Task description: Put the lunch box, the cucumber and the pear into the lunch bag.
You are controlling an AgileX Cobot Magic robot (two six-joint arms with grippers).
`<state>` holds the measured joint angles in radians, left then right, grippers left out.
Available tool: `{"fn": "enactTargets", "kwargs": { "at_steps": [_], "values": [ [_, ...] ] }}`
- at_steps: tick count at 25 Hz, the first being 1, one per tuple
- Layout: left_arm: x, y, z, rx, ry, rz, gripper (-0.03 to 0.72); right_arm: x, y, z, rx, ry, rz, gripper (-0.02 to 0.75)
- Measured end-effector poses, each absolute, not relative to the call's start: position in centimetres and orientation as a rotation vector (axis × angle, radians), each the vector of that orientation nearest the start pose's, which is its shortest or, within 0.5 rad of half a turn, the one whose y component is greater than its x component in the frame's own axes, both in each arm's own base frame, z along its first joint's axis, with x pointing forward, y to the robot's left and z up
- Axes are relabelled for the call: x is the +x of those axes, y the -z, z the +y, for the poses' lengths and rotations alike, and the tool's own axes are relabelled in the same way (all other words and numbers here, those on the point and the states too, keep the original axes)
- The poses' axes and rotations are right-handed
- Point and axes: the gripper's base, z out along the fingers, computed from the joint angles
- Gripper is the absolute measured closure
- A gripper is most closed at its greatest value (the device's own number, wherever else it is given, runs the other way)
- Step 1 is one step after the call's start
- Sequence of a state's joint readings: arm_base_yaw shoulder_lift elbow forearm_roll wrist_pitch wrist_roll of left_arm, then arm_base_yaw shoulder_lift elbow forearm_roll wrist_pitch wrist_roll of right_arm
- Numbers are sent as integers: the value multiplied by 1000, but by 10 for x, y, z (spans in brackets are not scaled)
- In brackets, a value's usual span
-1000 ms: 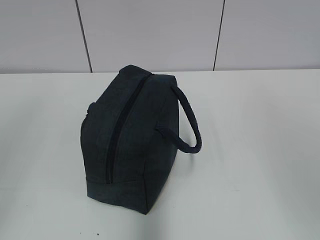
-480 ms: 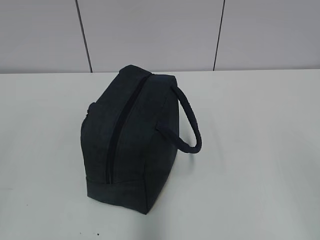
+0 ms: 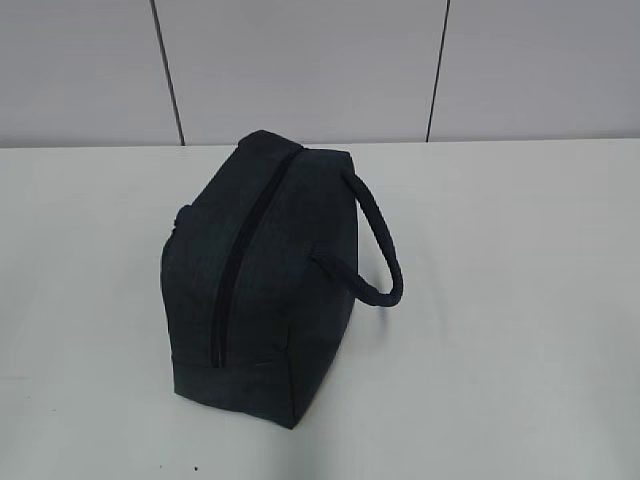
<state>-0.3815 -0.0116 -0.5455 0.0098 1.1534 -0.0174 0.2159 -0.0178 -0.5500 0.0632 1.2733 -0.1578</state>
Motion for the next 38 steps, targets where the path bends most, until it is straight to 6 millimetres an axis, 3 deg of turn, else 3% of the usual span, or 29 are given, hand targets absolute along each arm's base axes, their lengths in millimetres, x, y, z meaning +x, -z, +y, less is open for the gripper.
{"fn": "enactTargets", "kwargs": {
  "at_steps": [8, 25, 38],
  "values": [
    [-11, -279, 4, 379, 251, 2037, 326, -14, -270, 1, -402, -93, 2091, 341],
    [-11, -279, 4, 374, 249, 2037, 343, -13, -269, 1, -402, -89, 2086, 342],
    [-12, -279, 0, 22, 39, 2056, 409, -13, -269, 3, -260, -9, 2105, 342]
  ]
}}
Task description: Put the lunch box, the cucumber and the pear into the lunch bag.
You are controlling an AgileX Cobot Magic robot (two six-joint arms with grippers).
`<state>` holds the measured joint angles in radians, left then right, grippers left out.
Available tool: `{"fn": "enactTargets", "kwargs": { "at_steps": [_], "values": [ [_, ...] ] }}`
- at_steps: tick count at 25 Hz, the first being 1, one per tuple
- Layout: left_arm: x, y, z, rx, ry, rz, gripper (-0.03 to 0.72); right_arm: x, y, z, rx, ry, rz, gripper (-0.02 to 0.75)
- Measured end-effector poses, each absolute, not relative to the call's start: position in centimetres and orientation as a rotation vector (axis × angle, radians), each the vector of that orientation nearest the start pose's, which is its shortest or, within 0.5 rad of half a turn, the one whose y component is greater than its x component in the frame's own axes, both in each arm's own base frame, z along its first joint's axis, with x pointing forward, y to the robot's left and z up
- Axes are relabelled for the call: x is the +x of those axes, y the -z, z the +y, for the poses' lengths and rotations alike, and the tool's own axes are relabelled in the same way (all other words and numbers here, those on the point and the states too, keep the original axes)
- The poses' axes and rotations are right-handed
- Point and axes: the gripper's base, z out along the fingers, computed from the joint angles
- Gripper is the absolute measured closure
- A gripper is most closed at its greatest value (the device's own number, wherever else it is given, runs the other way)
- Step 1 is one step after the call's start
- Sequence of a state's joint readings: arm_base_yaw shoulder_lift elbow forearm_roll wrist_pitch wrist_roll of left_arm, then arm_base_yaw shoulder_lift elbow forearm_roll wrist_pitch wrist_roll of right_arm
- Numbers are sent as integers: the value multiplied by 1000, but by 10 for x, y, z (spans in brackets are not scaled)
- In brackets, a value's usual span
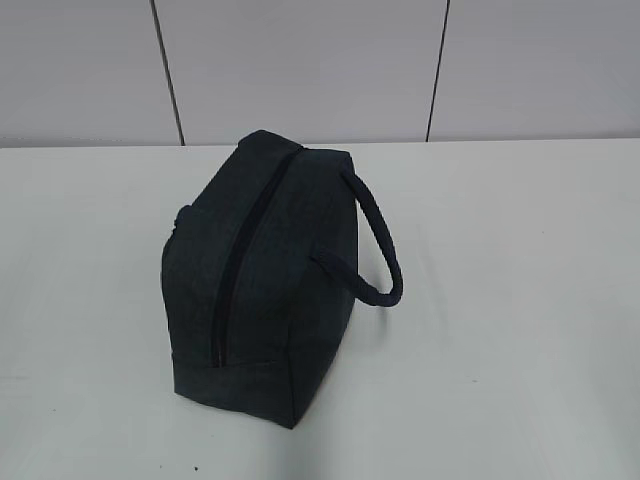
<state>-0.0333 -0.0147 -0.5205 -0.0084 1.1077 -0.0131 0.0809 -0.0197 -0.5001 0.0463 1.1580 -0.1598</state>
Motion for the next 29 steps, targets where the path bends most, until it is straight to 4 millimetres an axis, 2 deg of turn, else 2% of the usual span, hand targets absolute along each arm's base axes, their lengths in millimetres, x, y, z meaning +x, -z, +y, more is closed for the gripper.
{"fn": "enactTargets", "kwargs": {
  "at_steps": [7, 29],
  "values": [
    [-12, -279, 0, 14, 34, 2053, 414, -12, -269, 3, -209, 20, 2111, 342],
    [-12, -279, 0, 14, 34, 2053, 445, -12, -270, 3, -207, 21, 2110, 342]
  ]
}}
